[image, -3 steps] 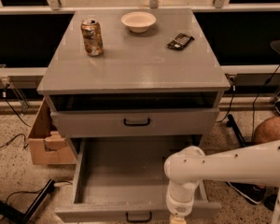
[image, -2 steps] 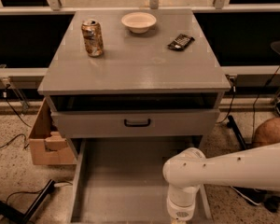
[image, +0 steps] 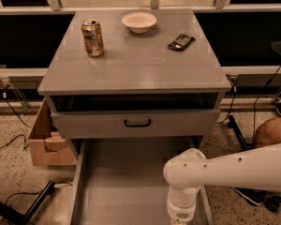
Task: Open middle drawer
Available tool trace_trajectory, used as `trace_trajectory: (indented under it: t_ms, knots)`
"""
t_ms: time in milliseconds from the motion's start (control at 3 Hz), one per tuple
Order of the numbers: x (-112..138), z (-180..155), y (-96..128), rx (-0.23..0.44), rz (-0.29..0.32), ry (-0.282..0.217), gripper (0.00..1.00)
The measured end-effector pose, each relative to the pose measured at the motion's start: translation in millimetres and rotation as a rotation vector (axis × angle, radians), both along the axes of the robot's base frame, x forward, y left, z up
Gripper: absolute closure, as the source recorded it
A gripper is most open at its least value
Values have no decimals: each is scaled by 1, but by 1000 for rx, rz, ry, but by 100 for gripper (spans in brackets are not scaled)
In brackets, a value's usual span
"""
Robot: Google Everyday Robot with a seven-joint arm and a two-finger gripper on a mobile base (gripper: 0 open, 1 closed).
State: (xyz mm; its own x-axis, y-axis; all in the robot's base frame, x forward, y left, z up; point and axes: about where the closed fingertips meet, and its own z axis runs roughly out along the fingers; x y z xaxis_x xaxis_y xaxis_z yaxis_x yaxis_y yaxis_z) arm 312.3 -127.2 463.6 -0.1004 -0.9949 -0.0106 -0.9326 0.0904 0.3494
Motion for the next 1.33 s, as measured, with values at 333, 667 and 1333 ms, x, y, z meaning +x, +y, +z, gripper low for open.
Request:
trace_trajectory:
  t_ms: [333, 667, 1333]
  knots:
    - [-1, 0, 0, -1, 0, 2, 11]
    - [16, 6, -11, -31, -8, -18, 0]
    - [96, 136, -78, -120, -57, -135, 0]
